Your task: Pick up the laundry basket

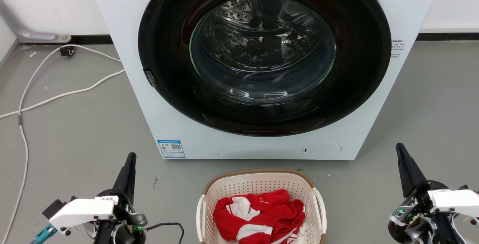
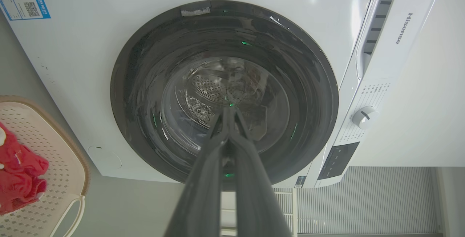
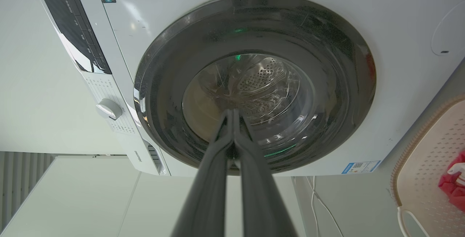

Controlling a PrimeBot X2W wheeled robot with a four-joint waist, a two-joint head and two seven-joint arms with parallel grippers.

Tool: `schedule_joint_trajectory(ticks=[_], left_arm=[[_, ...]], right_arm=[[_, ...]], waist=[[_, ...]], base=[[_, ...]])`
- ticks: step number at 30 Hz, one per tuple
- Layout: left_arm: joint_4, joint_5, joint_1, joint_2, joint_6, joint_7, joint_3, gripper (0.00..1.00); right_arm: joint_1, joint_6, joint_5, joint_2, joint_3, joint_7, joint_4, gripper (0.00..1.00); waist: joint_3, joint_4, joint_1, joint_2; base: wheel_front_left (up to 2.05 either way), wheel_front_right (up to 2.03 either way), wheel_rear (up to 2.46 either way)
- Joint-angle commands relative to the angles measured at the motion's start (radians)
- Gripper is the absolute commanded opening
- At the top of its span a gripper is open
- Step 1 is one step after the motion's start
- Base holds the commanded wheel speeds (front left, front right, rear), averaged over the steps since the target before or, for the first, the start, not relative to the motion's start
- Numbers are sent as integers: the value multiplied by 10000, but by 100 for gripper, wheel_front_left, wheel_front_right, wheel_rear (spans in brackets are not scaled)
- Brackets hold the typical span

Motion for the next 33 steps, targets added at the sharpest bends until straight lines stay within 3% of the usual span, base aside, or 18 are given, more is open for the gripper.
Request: schedule_joint_trajectory(ticks=[1, 25, 26, 33], left_arm=[[0, 32, -77, -21, -33, 28, 46, 0], [0, 1, 0, -2, 0, -1, 2, 0], [46, -2, 15, -4, 0, -5, -14, 100], [-3, -4, 52, -10, 0, -299, -416, 100]], right_arm=[[-135, 4, -28, 46, -13, 21, 13, 0], [0, 0, -3, 4, -4, 0, -1, 0], [25, 2, -2, 2, 4, -7, 42, 100], [223, 0, -55, 10, 184, -328, -89, 100]], waist=[[0, 0, 0, 0], [0, 0, 0, 0], [-1, 0, 0, 0], [-2, 16, 0, 0]], base=[[0, 0, 0], [0, 0, 0], [0, 0, 0], [0, 0, 0]])
